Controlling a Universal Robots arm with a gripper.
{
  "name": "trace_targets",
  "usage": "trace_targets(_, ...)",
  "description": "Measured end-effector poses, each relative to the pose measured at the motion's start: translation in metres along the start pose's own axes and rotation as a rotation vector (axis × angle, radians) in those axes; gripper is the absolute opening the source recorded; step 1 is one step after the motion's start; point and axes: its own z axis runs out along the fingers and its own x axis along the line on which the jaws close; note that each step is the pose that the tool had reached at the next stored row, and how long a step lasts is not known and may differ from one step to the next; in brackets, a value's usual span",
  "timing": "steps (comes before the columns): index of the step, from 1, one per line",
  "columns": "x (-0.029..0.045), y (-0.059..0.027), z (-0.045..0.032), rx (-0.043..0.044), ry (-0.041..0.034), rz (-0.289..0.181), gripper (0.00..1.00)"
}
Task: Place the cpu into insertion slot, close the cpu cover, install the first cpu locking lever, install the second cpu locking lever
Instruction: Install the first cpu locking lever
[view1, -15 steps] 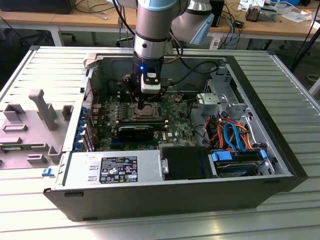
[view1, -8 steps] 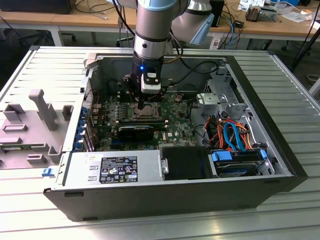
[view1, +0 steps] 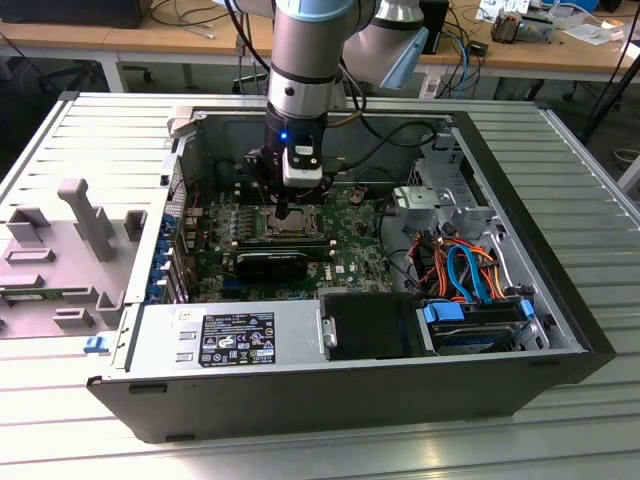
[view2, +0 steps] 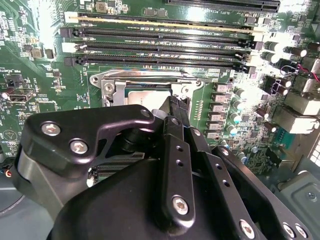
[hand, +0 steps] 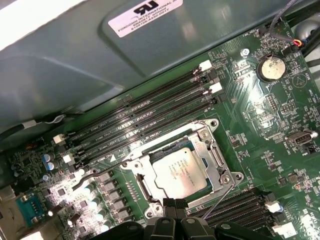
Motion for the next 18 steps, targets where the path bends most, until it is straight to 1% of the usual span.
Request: trace_targets(18, 0.0000, 0.0000, 0.0000, 0.0009, -0.0013, -0.013, 0.11)
